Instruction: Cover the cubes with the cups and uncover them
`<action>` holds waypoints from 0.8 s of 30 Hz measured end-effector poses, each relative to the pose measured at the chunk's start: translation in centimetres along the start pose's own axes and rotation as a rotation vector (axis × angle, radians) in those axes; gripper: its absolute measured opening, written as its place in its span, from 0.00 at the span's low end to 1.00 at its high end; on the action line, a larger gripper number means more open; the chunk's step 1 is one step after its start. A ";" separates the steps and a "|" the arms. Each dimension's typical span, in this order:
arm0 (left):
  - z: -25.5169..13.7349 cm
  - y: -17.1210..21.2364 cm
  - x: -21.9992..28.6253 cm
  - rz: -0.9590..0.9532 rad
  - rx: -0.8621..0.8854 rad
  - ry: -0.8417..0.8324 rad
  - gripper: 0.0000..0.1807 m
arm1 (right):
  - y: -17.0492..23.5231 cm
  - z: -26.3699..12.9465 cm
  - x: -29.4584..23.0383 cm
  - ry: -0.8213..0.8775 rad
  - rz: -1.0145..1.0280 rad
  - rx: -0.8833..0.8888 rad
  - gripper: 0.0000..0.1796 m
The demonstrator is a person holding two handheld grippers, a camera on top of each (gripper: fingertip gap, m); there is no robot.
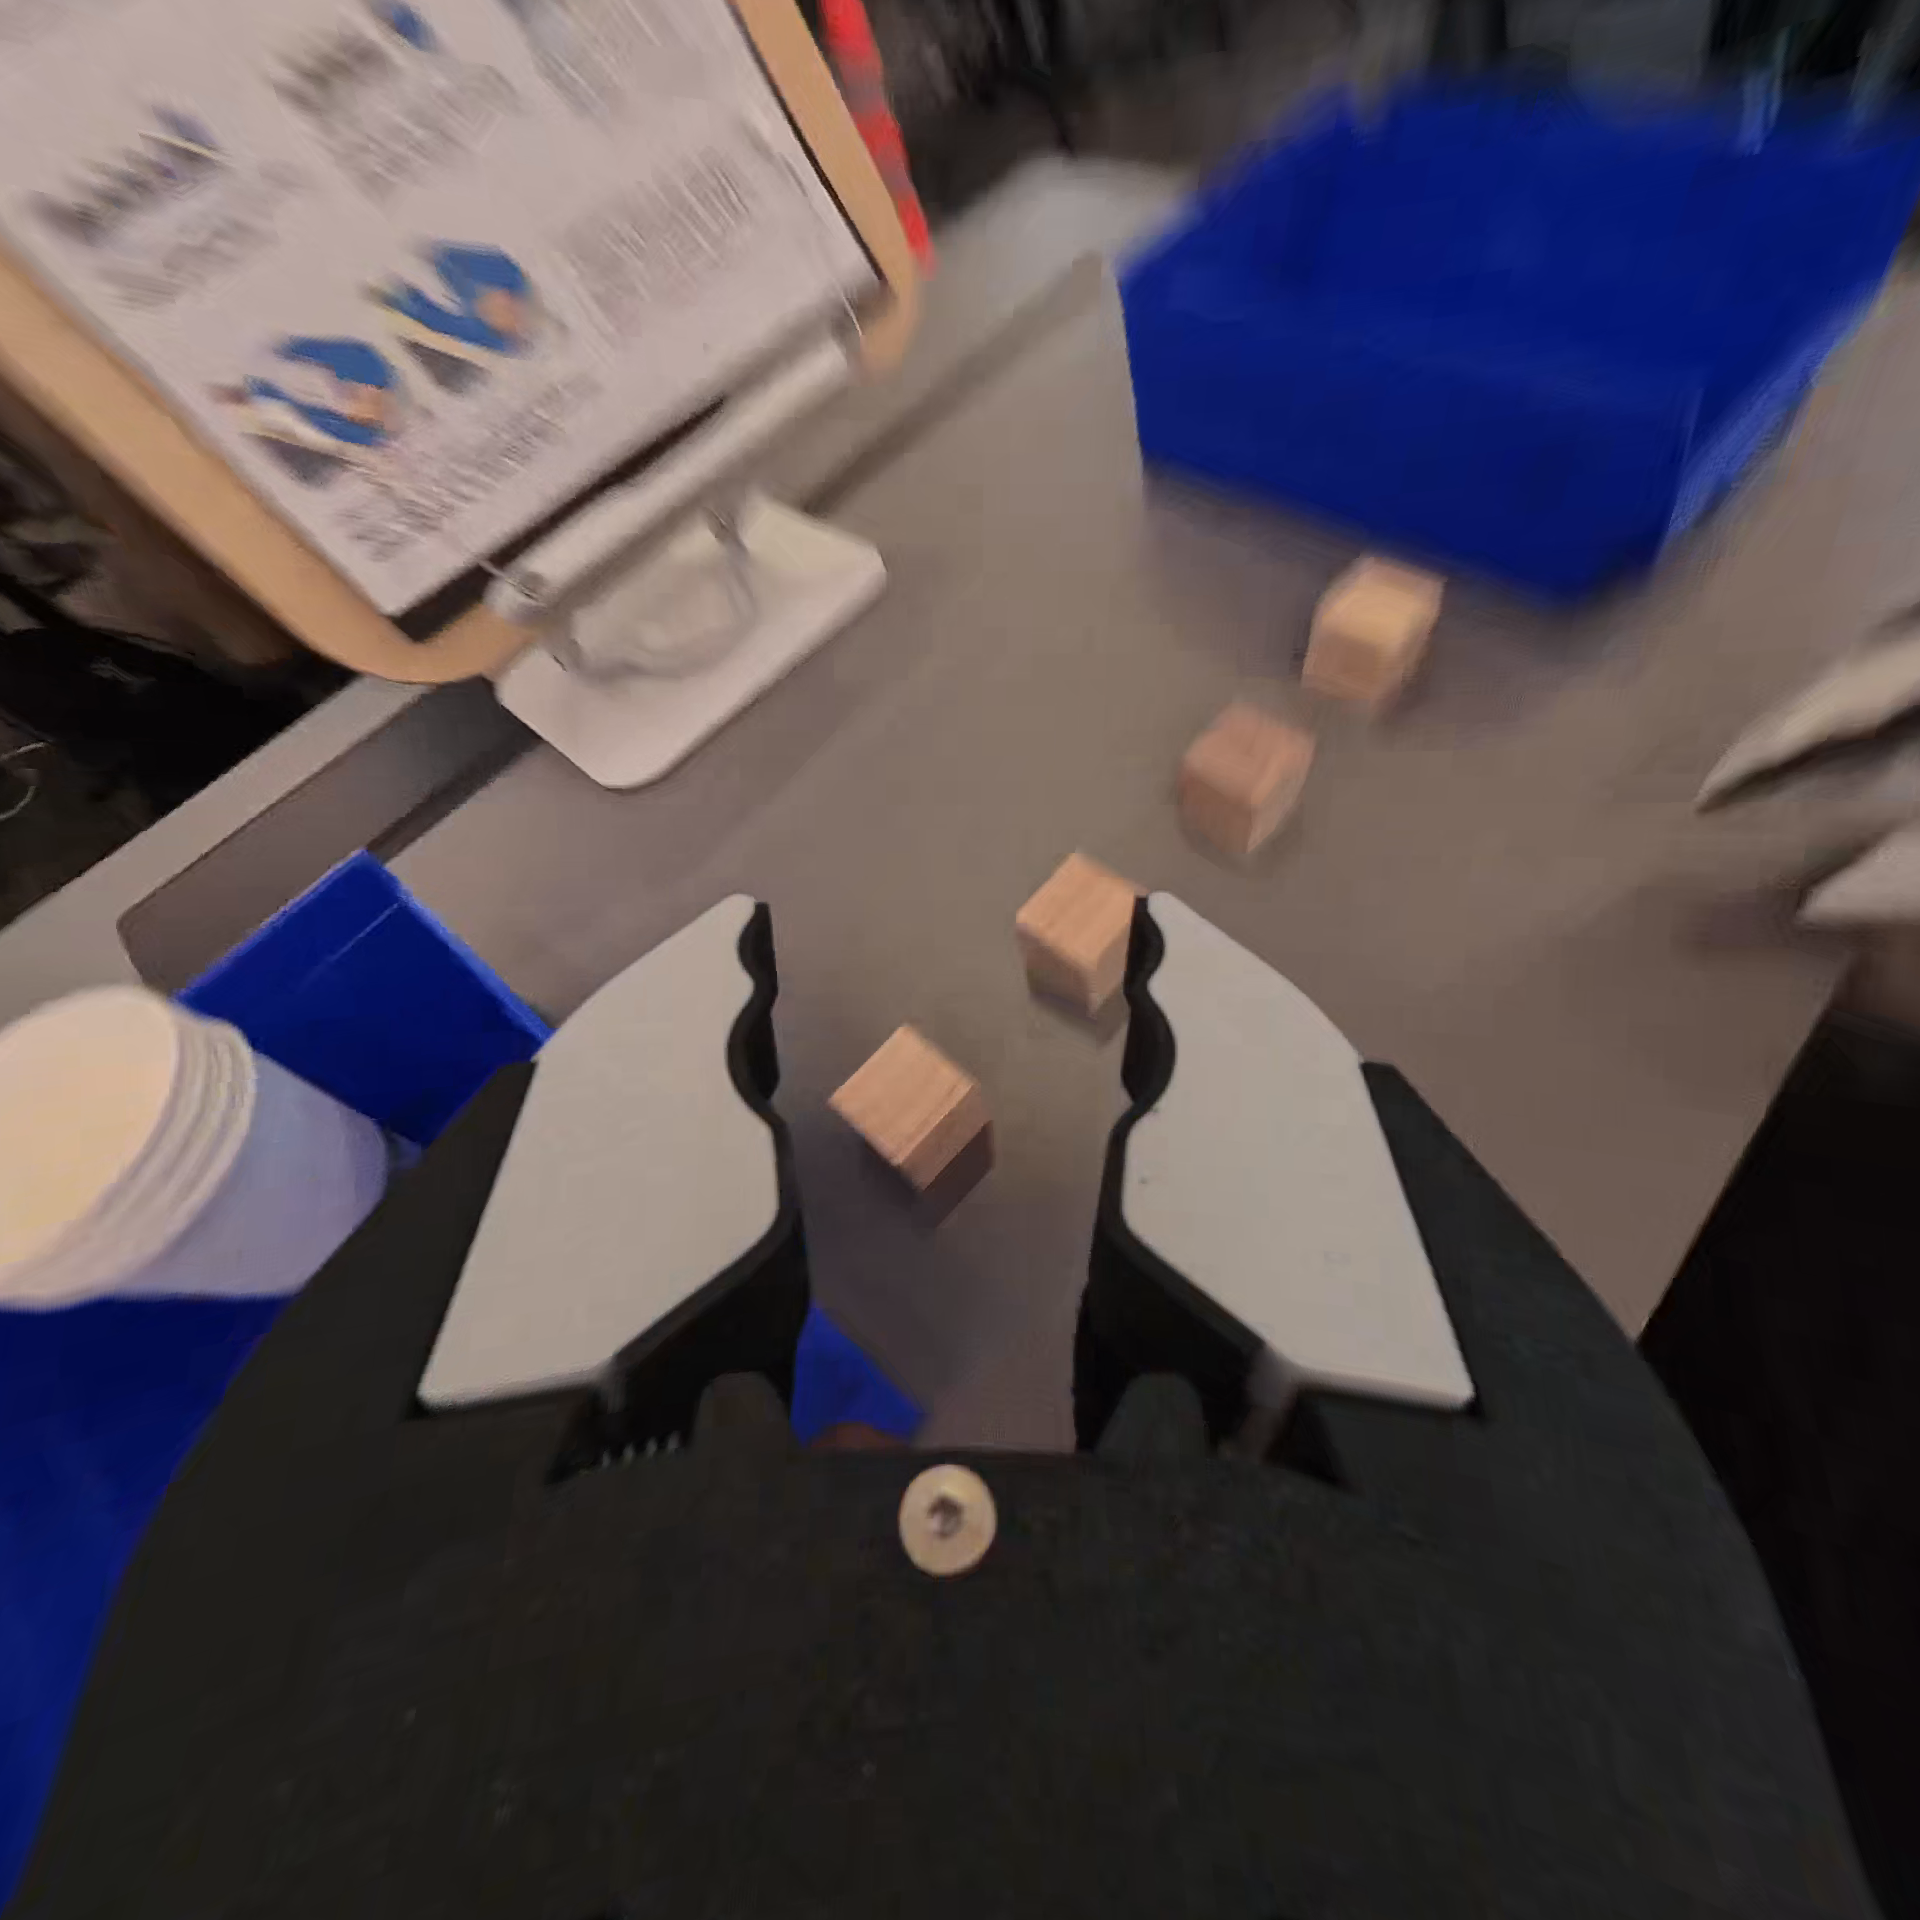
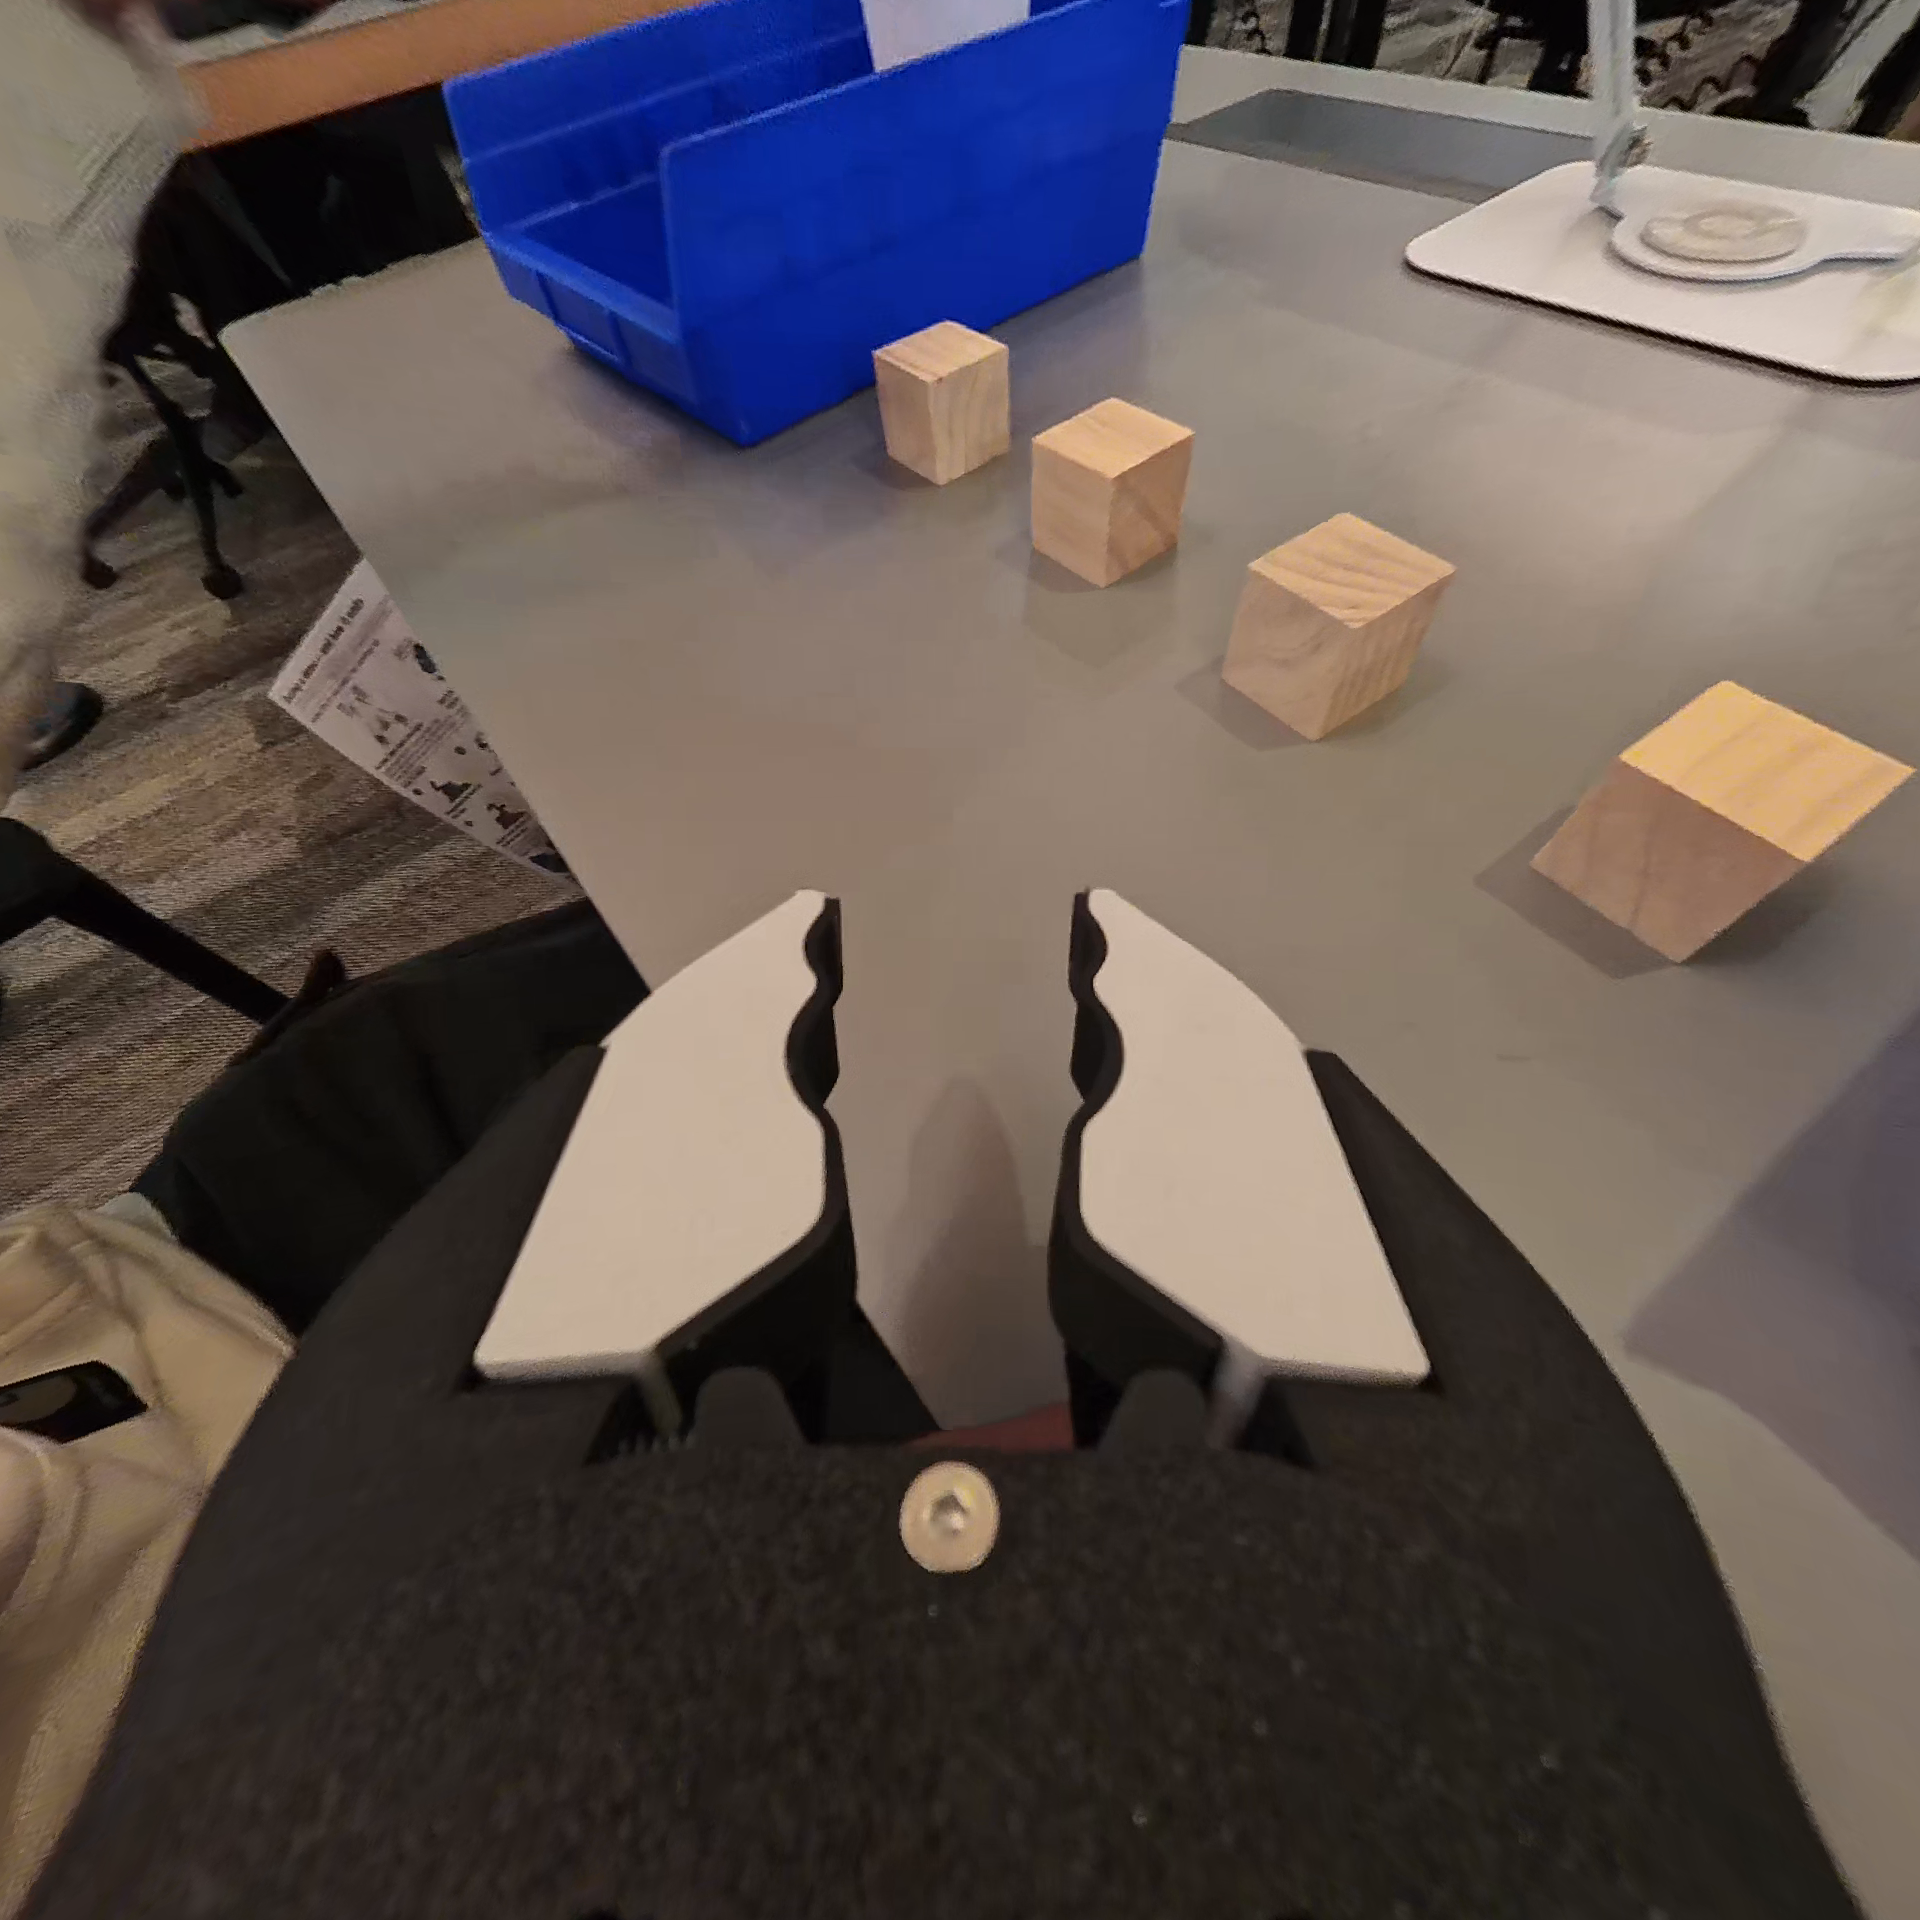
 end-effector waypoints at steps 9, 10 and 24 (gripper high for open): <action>-4.8 12.4 9.2 -0.451 0.068 -0.368 0.34 | -0.2 0.4 -0.4 0.012 -0.031 -0.004 0.23; -5.0 13.4 10.0 -0.457 0.061 -0.373 0.34 | -0.1 0.6 -0.5 0.013 -0.037 -0.009 0.23; -7.2 7.6 -0.9 -0.166 -0.195 -0.357 0.31 | 0.1 2.2 -1.7 -0.029 -0.073 -0.045 0.22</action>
Point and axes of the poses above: each gripper's, where its closed fingertips meet, z out along the fingers, y out of its underside, x = y × z across the jaws, the point moved 3 cm from there along -z, back along the fingers, and after that the axes turned 1 degree about -z, right-handed, at the moved point
